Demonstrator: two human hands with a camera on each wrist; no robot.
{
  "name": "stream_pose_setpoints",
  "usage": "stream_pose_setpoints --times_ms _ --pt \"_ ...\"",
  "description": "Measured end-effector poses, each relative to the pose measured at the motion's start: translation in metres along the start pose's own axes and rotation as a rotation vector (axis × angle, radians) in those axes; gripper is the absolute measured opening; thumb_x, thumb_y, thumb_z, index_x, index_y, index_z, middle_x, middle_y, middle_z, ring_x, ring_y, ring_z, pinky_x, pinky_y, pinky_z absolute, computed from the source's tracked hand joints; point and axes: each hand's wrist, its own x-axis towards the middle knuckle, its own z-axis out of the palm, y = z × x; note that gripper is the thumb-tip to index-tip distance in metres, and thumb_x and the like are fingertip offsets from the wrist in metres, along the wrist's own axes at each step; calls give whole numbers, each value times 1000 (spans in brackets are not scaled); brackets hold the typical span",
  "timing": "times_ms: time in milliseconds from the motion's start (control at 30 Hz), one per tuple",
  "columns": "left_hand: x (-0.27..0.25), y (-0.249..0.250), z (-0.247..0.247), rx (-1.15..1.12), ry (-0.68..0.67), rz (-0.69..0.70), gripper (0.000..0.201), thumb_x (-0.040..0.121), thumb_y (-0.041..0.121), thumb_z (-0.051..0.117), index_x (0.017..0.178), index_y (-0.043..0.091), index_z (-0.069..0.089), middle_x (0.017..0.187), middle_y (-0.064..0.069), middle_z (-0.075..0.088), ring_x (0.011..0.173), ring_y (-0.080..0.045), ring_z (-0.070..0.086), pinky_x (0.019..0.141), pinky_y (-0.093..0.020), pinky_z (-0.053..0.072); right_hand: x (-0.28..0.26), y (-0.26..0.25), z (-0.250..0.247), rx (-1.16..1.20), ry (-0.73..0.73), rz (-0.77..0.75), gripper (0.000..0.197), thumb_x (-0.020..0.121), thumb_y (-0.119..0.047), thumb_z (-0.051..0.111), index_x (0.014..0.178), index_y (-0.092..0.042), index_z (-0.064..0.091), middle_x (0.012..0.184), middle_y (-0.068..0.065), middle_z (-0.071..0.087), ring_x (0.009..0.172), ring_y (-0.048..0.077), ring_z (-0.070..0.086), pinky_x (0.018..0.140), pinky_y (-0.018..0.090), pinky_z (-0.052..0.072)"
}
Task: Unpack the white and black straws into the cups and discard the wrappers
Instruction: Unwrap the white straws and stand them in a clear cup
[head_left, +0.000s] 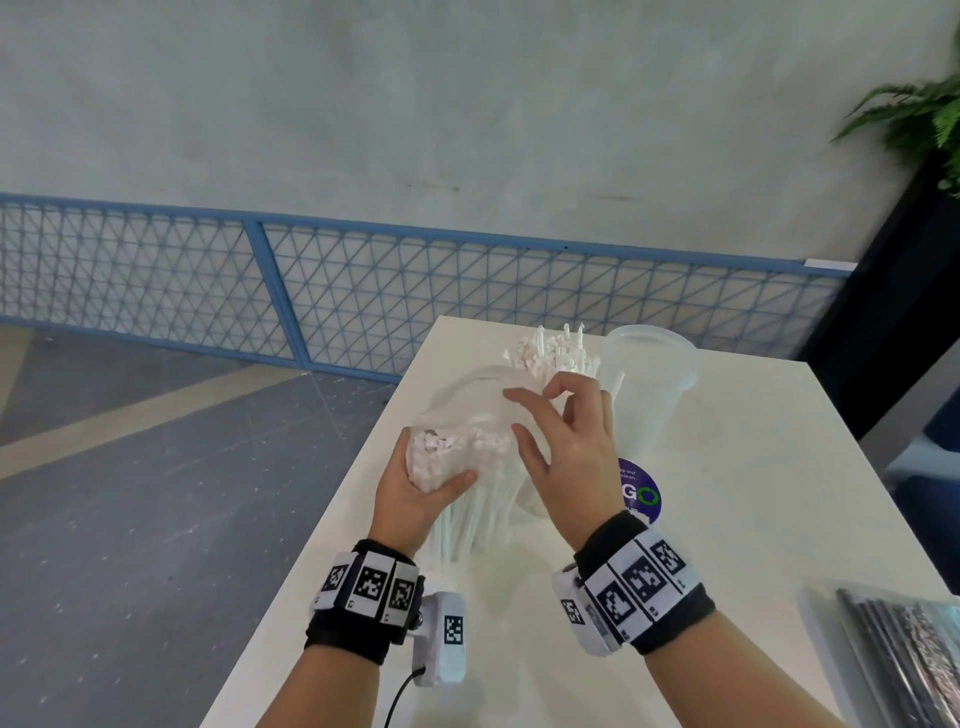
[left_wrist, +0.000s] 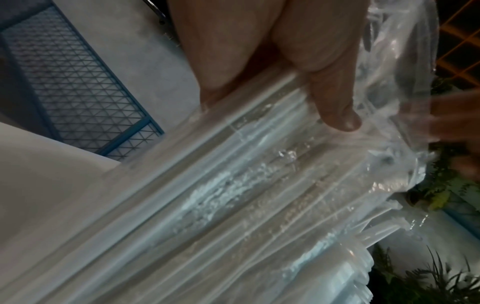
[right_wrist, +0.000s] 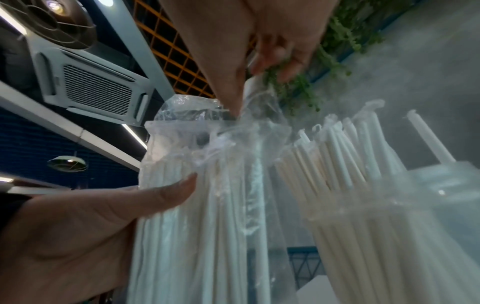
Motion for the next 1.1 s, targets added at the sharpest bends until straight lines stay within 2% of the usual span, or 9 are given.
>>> stream_pose_setpoints --times_ms 133,300,467,600,700,767,833,933,1100 --pt "0 -2 -1 5 -4 -2 49 57 19 83 97 30 56 97 5 66 93 -8 64 83 -27 53 5 1 9 24 -153 -194 25 79 0 59 100 -8 69 91 5 63 81 18 53 72 23 49" --pt "1 -2 -2 17 26 22 43 69 -2 77 96 24 56 92 10 65 84 5 63 73 -10 48 8 12 10 -210 -579 85 25 96 -13 43 111 -11 63 103 8 67 95 26 61 84 32 44" --pt "4 -6 -9 13 31 -2 50 64 7 82 92 37 55 96 8 64 88 4 62 82 -18 49 18 8 1 253 -749 237 33 89 -22 59 122 -15 60 116 -1 66 81 2 58 75 4 37" --pt "6 -9 -13 -7 41 -20 48 57 31 79 99 38 57 106 1 66 102 -15 63 89 -32 49 14 10 4 434 -793 279 42 85 -25 66 125 -17 57 116 -3 66 75 -1 58 76 1 40" --pt "6 -10 -13 6 52 -23 45 59 27 76 98 36 54 101 7 64 98 -10 62 86 -24 48 10 10 5 460 -809 333 44 89 -22 61 131 -20 51 110 -6 67 71 -3 61 73 -1 39" --pt "6 -9 -12 13 39 -26 44 61 28 75 96 40 51 97 13 63 91 5 61 80 -14 48 8 8 5 461 -907 338 51 91 -24 58 139 -22 41 88 -23 64 93 2 66 77 0 38" --pt "6 -9 -14 50 3 -40 43 69 19 73 97 42 49 97 15 62 86 13 59 77 -11 46 6 6 7 460 -1000 325 61 91 -25 57 145 -24 28 78 -23 64 117 6 57 87 8 37" --pt "7 -11 -17 60 -84 -94 46 69 22 73 106 37 50 106 9 64 98 2 62 84 -21 47 3 10 13 413 -915 330 56 93 -27 55 144 -25 32 108 5 69 107 9 61 86 14 37" --pt "4 -17 -23 44 -135 -137 61 73 11 73 128 16 47 122 -4 63 113 -11 60 90 -19 50 0 10 19 369 -626 255 34 94 -23 52 127 -16 56 104 3 65 78 6 52 72 4 37"
